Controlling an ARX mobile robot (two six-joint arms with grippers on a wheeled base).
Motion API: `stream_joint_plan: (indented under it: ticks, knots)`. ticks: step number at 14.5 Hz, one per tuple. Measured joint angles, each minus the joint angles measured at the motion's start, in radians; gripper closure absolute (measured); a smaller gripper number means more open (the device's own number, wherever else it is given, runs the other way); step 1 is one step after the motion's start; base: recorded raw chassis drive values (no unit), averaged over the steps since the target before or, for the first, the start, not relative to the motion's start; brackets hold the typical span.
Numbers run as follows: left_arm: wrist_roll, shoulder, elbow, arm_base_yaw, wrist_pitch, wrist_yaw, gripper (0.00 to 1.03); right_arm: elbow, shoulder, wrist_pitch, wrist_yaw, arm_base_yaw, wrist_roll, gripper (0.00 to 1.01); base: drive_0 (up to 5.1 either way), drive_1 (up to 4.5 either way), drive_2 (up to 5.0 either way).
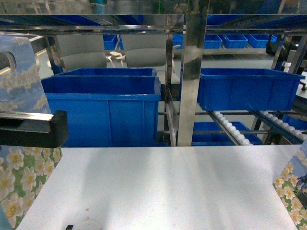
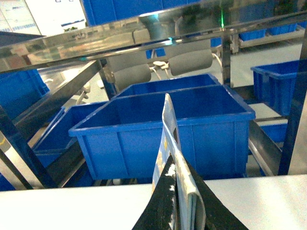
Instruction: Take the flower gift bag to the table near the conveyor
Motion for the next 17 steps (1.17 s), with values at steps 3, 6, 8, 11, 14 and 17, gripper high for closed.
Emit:
stream_joint_plan:
  ticks: [3, 6, 8, 11, 14, 17]
  knots:
    - [-0.023, 0.201, 0.017, 0.006, 0.143, -0.003, 1.01, 0.000, 0.000, 0.000, 0.000, 0.000, 0.000, 0.03, 0.0, 0.00, 0.0]
    - [-0.068, 0.372, 0.040, 0.022, 0.253, -0.001, 1.01, 0.000, 0.000, 0.000, 0.000, 0.000, 0.000, 0.03, 0.0, 0.00, 0.0]
    - [-0.097, 0.472, 0.061, 0.026, 0.322, 0.002, 1.01, 0.000, 0.000, 0.000, 0.000, 0.000, 0.000, 0.03, 0.0, 0.00, 0.0]
    - [-0.153, 0.613, 0.065, 0.067, 0.399, 0.013, 1.01, 0.000, 0.000, 0.000, 0.000, 0.000, 0.000, 0.03, 0.0, 0.00, 0.0]
    - [-0.198, 0.724, 0.060, 0.086, 0.466, 0.020, 1.01, 0.000, 0.000, 0.000, 0.000, 0.000, 0.000, 0.03, 0.0, 0.00, 0.0]
    - [-0.231, 0.778, 0.032, 0.080, 0.488, 0.013, 1.01, 0.000, 0.000, 0.000, 0.000, 0.000, 0.000, 0.03, 0.0, 0.00, 0.0]
